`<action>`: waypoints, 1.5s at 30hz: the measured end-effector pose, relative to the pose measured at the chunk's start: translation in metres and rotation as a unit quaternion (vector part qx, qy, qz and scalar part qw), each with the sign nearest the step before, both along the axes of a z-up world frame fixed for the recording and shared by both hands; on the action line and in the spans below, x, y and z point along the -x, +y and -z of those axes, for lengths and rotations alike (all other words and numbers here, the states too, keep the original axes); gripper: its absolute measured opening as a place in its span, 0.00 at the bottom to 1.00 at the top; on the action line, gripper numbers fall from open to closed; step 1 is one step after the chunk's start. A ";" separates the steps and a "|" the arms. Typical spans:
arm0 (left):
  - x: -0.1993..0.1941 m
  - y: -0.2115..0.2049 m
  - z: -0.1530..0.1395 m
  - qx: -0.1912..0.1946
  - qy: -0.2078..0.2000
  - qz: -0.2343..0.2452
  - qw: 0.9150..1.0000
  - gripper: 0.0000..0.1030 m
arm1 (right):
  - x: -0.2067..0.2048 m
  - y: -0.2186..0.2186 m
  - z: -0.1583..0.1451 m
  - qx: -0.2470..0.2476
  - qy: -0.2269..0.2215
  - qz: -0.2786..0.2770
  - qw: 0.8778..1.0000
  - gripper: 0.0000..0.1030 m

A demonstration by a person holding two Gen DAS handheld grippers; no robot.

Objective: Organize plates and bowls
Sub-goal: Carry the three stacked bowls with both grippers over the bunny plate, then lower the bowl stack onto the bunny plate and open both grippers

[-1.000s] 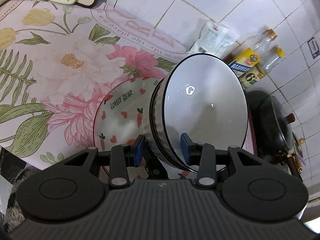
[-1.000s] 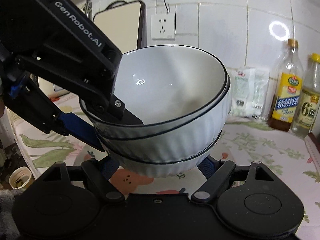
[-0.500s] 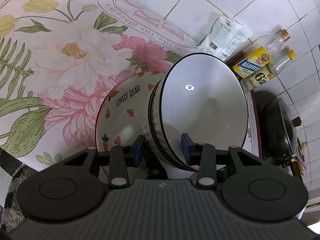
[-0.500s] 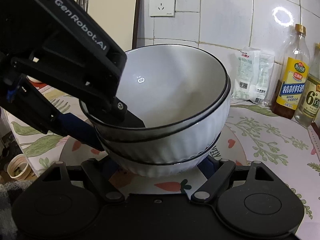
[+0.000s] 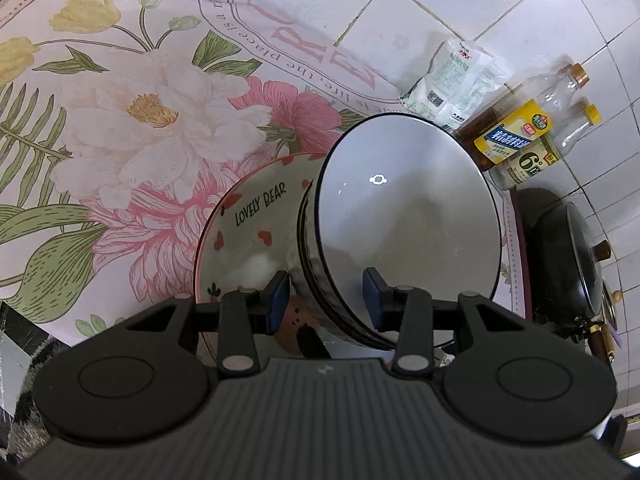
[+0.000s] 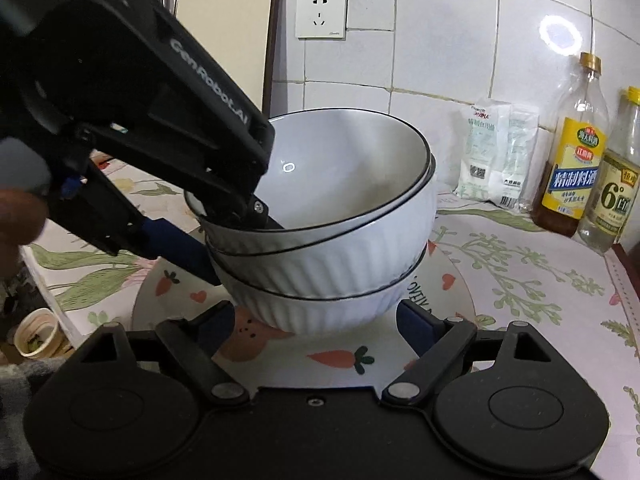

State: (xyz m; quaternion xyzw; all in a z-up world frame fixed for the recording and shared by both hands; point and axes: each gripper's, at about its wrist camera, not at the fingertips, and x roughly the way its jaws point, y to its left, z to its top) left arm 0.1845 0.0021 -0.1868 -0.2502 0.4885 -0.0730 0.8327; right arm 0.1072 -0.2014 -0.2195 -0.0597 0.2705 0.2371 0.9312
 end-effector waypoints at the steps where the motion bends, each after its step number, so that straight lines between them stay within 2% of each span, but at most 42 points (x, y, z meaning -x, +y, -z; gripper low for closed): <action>1: 0.001 0.000 -0.001 0.000 0.000 -0.003 1.000 0.37 | 0.002 -0.001 -0.001 0.004 -0.001 0.003 1.000 0.88; 7: 0.013 0.005 -0.014 -0.010 -0.020 0.005 1.000 0.40 | 0.021 -0.016 -0.020 -0.008 -0.003 0.013 1.000 0.88; 13: 0.034 0.004 -0.042 -0.028 -0.053 0.017 0.998 0.40 | 0.043 -0.041 -0.047 -0.051 0.004 0.045 0.998 0.88; 21: 0.070 -0.008 -0.085 -0.066 -0.097 0.057 0.991 0.43 | 0.067 -0.073 -0.083 -0.079 -0.016 0.108 0.991 0.88; 25: 0.087 -0.008 -0.103 -0.072 -0.106 0.075 0.989 0.45 | 0.077 -0.076 -0.104 -0.056 -0.003 0.125 0.991 0.88; 30: 0.108 -0.002 -0.123 -0.090 -0.118 0.082 0.986 0.49 | 0.089 -0.082 -0.136 -0.054 0.010 0.134 0.989 0.88; 33: 0.122 0.002 -0.135 -0.116 -0.131 0.080 0.981 0.55 | 0.099 -0.085 -0.150 -0.044 0.023 0.160 0.986 0.89; 35: 0.131 0.002 -0.141 -0.141 -0.141 0.089 0.976 0.56 | 0.105 -0.087 -0.154 -0.045 0.038 0.181 0.982 0.95; 37: 0.140 0.000 -0.144 -0.155 -0.146 0.102 0.972 0.57 | 0.109 -0.085 -0.157 -0.026 0.057 0.203 0.977 0.95; 39: 0.146 -0.001 -0.145 -0.157 -0.138 0.106 0.972 0.59 | 0.112 -0.084 -0.160 -0.006 0.063 0.213 0.975 0.95; 41: 0.153 -0.003 -0.146 -0.158 -0.134 0.108 0.972 0.62 | 0.120 -0.085 -0.164 -0.009 0.061 0.212 0.975 0.95; 45: 0.166 -0.008 -0.149 -0.178 -0.147 0.098 0.968 0.75 | 0.134 -0.086 -0.169 -0.012 0.047 0.215 0.975 0.96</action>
